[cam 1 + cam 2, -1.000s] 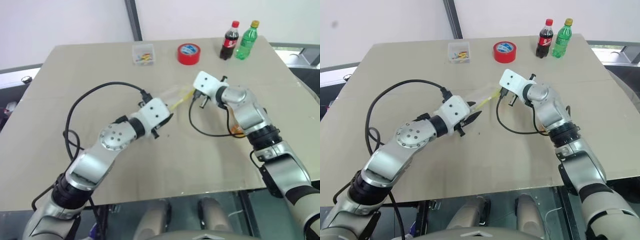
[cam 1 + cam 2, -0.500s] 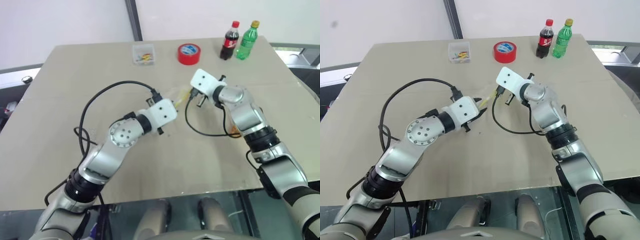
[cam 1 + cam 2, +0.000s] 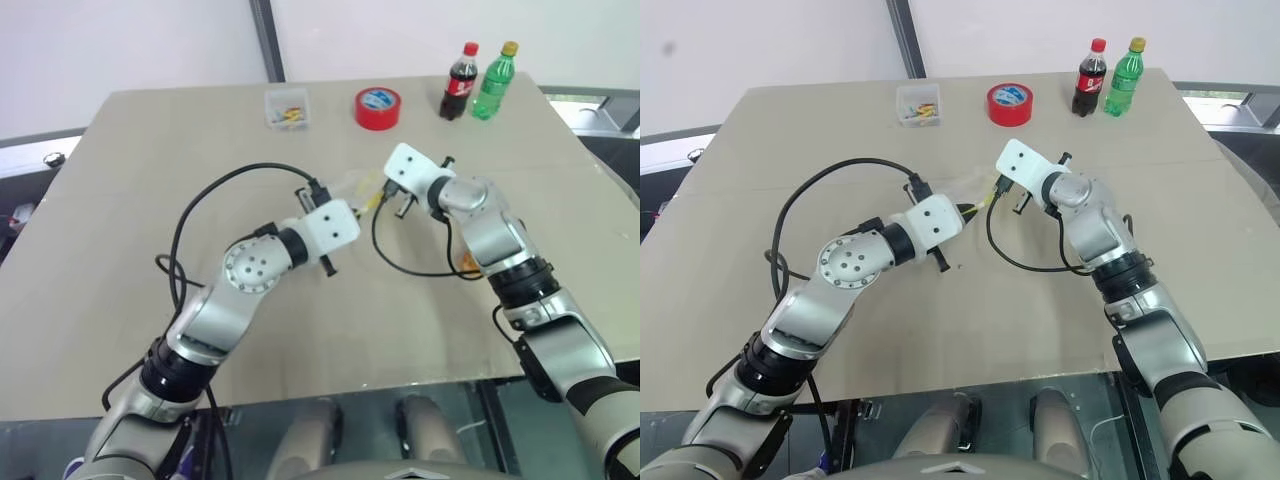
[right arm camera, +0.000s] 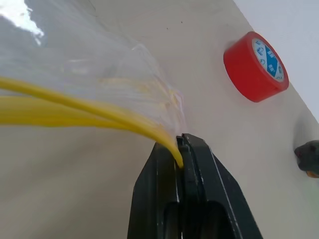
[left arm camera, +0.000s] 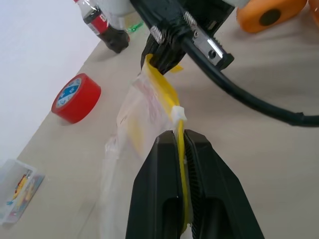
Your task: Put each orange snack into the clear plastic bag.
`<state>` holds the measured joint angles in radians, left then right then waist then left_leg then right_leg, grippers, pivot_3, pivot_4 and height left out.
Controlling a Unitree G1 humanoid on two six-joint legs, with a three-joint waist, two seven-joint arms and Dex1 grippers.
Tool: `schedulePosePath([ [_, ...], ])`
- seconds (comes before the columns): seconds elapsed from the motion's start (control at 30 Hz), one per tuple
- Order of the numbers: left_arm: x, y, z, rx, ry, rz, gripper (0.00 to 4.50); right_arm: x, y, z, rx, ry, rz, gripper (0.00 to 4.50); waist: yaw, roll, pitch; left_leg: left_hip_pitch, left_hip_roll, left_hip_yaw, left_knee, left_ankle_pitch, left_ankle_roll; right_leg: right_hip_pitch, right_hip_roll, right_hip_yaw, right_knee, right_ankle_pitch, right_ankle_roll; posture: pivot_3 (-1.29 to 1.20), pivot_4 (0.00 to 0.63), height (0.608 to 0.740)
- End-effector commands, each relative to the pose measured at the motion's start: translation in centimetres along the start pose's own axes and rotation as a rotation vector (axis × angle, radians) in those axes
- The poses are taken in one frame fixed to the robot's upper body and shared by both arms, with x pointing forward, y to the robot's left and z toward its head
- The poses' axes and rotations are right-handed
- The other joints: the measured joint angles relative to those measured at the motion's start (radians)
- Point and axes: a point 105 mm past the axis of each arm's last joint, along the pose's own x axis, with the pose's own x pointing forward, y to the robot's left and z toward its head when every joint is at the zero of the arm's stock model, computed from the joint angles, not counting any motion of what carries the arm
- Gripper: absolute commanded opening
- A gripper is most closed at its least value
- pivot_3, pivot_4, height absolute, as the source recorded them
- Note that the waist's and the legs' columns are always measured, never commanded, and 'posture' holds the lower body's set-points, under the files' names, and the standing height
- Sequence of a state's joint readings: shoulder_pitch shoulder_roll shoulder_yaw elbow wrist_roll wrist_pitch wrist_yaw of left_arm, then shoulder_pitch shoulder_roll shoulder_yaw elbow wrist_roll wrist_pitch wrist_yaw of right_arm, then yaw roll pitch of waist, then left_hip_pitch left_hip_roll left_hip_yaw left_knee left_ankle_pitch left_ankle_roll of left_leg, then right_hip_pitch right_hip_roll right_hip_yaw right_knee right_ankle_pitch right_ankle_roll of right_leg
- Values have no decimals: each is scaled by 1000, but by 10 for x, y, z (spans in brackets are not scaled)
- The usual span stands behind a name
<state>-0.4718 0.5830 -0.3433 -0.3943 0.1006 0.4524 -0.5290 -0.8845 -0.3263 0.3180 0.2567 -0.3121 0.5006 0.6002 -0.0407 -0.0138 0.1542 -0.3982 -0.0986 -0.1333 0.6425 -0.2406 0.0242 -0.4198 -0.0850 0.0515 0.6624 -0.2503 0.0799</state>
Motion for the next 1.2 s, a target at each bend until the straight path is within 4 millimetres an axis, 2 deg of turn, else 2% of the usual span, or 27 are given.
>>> schedulePosePath([
  [0.03,-6,20,-4,31,-23,65,38,-12,-8,13,-28,-58,-32,0,0,0,0,0,0,0,0,0,0,0,0,0,0,0,0,0,150,740],
  [0.07,-8,23,-6,18,-70,57,0,-17,-7,8,-23,-58,-22,464,1,0,0,0,0,0,0,0,0,0,0,0,0,0,0,0,150,740],
  [0.1,-10,27,-9,0,-105,65,0,-22,-5,4,-8,-61,-18,594,3,0,0,0,0,0,0,0,0,0,0,0,0,0,0,0,150,740],
  [0.17,-13,37,-17,-22,-142,114,0,-29,-2,0,26,-69,-28,1212,4,0,0,0,0,-1,1,0,0,0,0,-1,-1,0,0,0,150,740],
  [0.23,-16,43,-25,-10,-176,126,0,-42,5,-6,117,-79,-19,2156,6,0,0,-1,0,-1,1,0,0,0,-1,-1,0,0,0,0,150,740],
  [0.33,-21,43,-30,-12,-241,64,0,-65,14,-9,240,-103,8,2156,9,0,0,-1,0,-2,2,0,0,0,-1,-3,-1,0,0,0,150,740],
  [0.43,-25,40,-35,-45,-279,-7,0,-75,26,7,487,-189,42,1290,4,0,0,-2,0,-2,4,0,0,1,-1,-3,1,0,0,0,150,740],
  [0.53,-28,35,-34,-65,-323,-68,0,-68,44,35,659,-270,118,59,-3,1,0,-1,1,-2,4,0,0,1,-1,-2,2,0,0,0,150,740],
  [0.6,-29,33,-33,-67,-335,-92,0,-65,51,44,707,-289,145,18,-3,1,0,-1,1,-2,4,0,0,0,-1,-2,3,0,0,0,150,740],
  [0.83,-32,31,-31,-74,-354,-121,0,-50,62,57,811,-303,177,18,3,1,0,-1,-1,-4,6,0,0,1,-2,-4,2,1,0,0,150,740],
  [0.97,-34,26,-25,-60,-379,-153,0,-44,66,56,854,-292,184,18,-3,1,0,-1,-1,-4,5,0,0,1,-1,-5,2,1,0,0,150,740],
  [1.1,-36,17,-22,-49,-395,-207,0,-34,68,51,1055,-288,174,18,-4,1,-1,-1,0,-4,5,0,0,1,-1,-4,3,1,0,0,150,740],
  [1.17,-38,13,-22,-52,-389,-227,0,-25,62,38,1001,-262,71,18,-3,1,-1,-1,0,-4,5,0,0,1,-1,-5,3,1,0,0,150,740],
  [1.2,-39,13,-23,-50,-384,-232,0,-23,56,32,888,-254,-2,18,-2,1,-1,-1,-1,-4,5,0,0,1,-1,-5,2,1,0,0,150,740],
])
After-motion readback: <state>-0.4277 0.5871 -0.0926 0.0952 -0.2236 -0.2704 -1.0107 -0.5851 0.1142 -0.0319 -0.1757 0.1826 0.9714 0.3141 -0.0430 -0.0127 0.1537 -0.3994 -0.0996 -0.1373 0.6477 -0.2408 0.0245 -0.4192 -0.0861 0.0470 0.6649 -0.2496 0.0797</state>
